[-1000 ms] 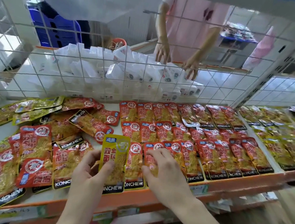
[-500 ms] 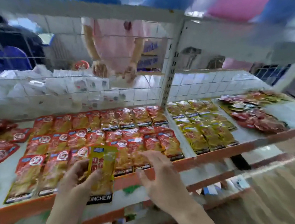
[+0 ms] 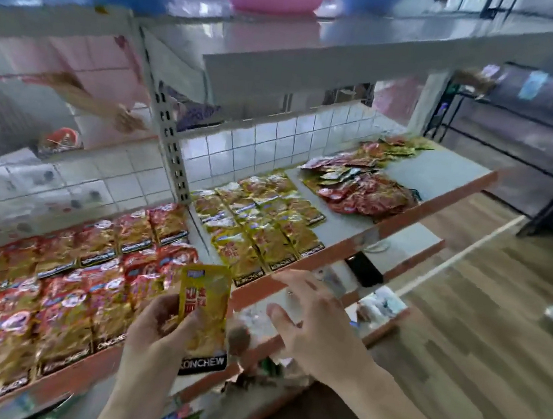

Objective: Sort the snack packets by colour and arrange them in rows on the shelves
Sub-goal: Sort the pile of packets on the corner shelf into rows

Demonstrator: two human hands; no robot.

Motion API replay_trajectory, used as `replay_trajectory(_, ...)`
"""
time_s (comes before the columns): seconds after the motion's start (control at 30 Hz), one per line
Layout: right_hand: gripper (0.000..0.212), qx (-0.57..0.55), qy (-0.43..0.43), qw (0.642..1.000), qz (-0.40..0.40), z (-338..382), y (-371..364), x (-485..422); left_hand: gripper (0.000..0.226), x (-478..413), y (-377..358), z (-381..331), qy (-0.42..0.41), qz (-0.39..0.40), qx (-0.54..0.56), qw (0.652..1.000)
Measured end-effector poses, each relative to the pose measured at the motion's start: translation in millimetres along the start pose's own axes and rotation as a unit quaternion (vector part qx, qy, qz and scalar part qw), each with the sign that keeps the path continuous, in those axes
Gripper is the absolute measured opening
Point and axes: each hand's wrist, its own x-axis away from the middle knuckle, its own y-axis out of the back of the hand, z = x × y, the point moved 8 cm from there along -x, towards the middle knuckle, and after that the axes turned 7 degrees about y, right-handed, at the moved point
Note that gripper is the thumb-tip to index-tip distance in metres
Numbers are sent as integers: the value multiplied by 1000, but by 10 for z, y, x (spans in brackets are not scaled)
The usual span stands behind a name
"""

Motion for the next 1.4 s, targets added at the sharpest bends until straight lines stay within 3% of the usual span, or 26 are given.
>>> replay_trajectory(0.2,39,13,-51,998,-18,-501,264,24,20,-169,-669,-208,-10,76,7,997)
replay_trajectory(0.87,43,77,-55,996,8,-1387,752,-1120,11,-1069,-1727,-832,-13,70,-43,997)
replay_trajectory(1.0,44,71,-29,997,23,-1611,872,-1326,12,-1161,-1941,-901,-15,36,-53,998)
replay_trajectory(1.4,47,17,107,987,116,-2273,964,-1730,18,-1380,-2533,-906,-21,-171,-132,976)
